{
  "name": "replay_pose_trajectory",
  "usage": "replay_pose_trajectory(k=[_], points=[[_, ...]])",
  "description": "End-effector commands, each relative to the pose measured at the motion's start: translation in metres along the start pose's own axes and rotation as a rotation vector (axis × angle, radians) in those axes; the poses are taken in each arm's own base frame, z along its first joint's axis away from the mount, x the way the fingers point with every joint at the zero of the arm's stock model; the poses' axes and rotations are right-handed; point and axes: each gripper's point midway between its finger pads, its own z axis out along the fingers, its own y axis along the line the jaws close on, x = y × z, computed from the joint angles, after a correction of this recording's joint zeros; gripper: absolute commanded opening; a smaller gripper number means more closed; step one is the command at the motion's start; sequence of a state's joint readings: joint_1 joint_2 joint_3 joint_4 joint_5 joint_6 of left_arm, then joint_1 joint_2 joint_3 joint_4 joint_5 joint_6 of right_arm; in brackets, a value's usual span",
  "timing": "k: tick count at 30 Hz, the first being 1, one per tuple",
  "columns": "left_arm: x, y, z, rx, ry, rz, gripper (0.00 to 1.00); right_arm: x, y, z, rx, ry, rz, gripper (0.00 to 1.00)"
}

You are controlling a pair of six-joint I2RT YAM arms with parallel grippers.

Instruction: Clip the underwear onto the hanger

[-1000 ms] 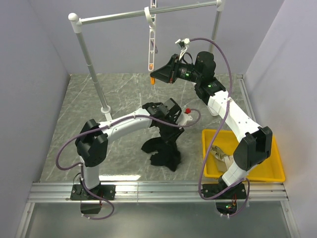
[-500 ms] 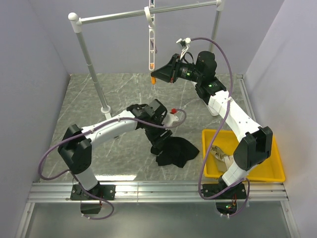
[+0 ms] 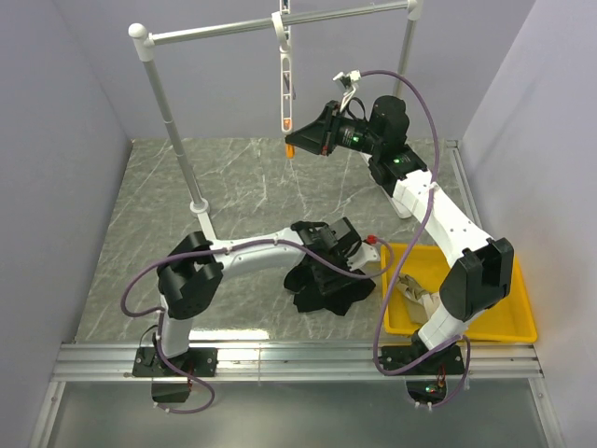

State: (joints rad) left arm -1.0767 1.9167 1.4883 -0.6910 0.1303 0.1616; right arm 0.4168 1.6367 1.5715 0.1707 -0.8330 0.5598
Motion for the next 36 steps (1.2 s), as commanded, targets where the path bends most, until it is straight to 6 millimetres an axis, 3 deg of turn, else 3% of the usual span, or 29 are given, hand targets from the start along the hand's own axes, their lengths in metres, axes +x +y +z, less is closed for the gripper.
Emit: replay_pose_trajectory(k=[1, 3, 5, 6, 9, 14, 15, 17, 18, 20, 28, 32, 35, 36], points=[[-0.024, -0.002, 0.003, -0.056, -0.056, 0.022, 0.65, -0.032, 0.011, -0.01, 0.004, -0.071, -0.052, 0.0], [-0.012, -0.009, 0.012, -0.049, -0.023, 0.038, 0.58, -0.031, 0.012, -0.01, 0.003, -0.071, -0.052, 0.0], [-0.003, -0.014, 0.017, -0.04, 0.001, 0.052, 0.37, -0.031, 0.012, -0.01, 0.003, -0.073, -0.051, 0.0], [0.007, -0.015, 0.019, -0.03, 0.023, 0.061, 0.2, -0.03, 0.011, -0.011, 0.004, -0.071, -0.052, 0.0], [0.027, -0.019, 0.005, -0.01, 0.057, 0.111, 0.01, -0.03, 0.011, -0.013, 0.007, -0.07, -0.054, 0.0], [0.046, -0.021, -0.06, 0.061, 0.017, 0.255, 0.0, -0.031, 0.012, -0.016, 0.007, -0.071, -0.061, 0.0], [0.066, -0.02, -0.068, 0.076, 0.068, 0.271, 0.0, -0.03, 0.012, -0.015, 0.007, -0.07, -0.055, 0.0], [0.08, -0.017, -0.089, 0.085, 0.066, 0.382, 0.0, -0.032, 0.013, -0.015, 0.002, -0.077, -0.056, 0.0], [0.098, -0.016, -0.094, 0.11, 0.102, 0.399, 0.0, -0.033, 0.013, -0.015, 0.002, -0.079, -0.049, 0.0], [0.109, -0.009, -0.108, 0.111, 0.105, 0.502, 0.0, -0.033, 0.012, -0.014, -0.001, -0.08, -0.046, 0.0], [0.157, 0.03, -0.148, 0.155, 0.231, 0.579, 0.0, -0.032, 0.012, -0.014, 0.006, -0.072, -0.053, 0.0], [0.188, 0.044, -0.167, 0.151, 0.303, 0.72, 0.0, -0.03, 0.01, -0.015, 0.01, -0.068, -0.056, 0.0], [0.215, 0.043, -0.171, 0.151, 0.349, 0.856, 0.01, -0.03, 0.009, -0.013, 0.01, -0.068, -0.05, 0.0], [0.226, 0.045, -0.159, 0.138, 0.362, 0.89, 0.05, -0.03, 0.009, -0.013, 0.007, -0.069, -0.051, 0.0]])
